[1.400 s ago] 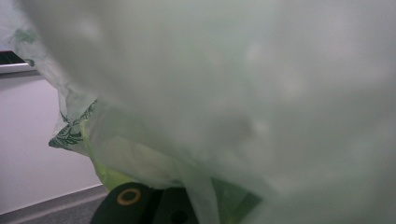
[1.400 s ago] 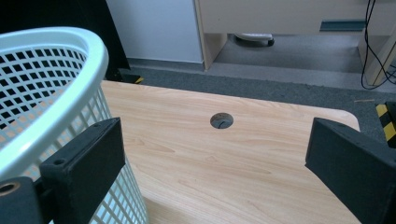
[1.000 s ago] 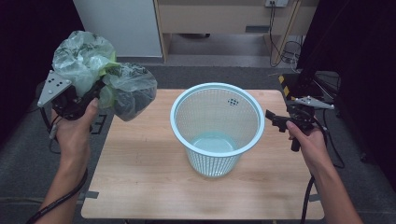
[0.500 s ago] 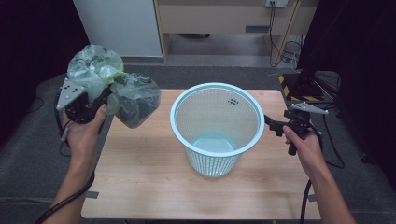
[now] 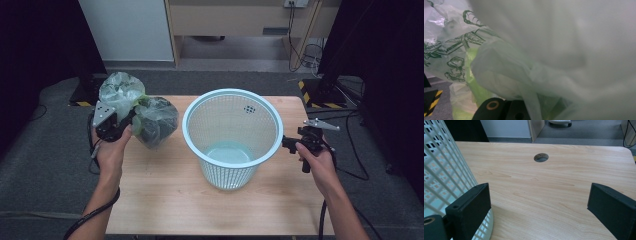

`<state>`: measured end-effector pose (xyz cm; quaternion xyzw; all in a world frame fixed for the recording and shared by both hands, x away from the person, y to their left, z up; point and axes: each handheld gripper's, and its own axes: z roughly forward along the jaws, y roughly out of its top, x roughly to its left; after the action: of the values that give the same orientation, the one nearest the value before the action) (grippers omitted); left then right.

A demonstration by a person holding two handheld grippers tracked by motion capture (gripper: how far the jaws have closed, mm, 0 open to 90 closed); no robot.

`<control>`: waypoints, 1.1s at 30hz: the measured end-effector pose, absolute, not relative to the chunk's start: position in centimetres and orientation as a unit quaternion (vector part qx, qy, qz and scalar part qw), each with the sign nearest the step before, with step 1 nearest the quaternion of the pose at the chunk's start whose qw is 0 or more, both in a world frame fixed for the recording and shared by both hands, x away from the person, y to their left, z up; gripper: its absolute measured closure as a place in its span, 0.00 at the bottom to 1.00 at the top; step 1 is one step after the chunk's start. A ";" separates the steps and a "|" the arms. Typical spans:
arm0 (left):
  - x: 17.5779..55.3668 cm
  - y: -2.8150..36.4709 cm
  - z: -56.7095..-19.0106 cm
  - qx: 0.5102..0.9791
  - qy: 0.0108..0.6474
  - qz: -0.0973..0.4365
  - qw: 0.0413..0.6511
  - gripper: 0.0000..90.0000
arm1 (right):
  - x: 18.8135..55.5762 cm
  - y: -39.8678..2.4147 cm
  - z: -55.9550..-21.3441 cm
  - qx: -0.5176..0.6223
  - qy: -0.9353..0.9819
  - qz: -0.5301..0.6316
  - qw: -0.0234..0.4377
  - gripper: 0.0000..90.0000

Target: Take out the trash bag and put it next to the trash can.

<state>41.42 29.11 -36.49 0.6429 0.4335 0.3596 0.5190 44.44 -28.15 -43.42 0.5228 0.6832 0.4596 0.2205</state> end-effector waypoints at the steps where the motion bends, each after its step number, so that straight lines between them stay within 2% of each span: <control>1: 41.4 29.0 -36.9 0.644 0.435 0.360 0.517 0.97 | 44.5 -28.2 -43.7 0.523 0.684 0.457 0.221 0.06; 15: 38.0 28.5 -44.2 0.659 0.459 0.339 0.490 0.94 | 44.3 -27.7 -46.9 0.528 0.699 0.421 0.234 0.08; 20: 36.6 28.3 -45.4 0.667 0.461 0.328 0.484 0.89 | 43.9 -27.7 -47.9 0.526 0.704 0.412 0.239 0.08; 33: 35.6 26.7 -47.4 0.671 0.476 0.332 0.462 0.50 | 42.6 -28.1 -51.4 0.544 0.705 0.390 0.234 0.08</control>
<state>35.63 26.69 -47.41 0.6711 0.4758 0.3316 0.4618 42.64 -28.14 -51.35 0.5441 0.7050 0.3904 0.2337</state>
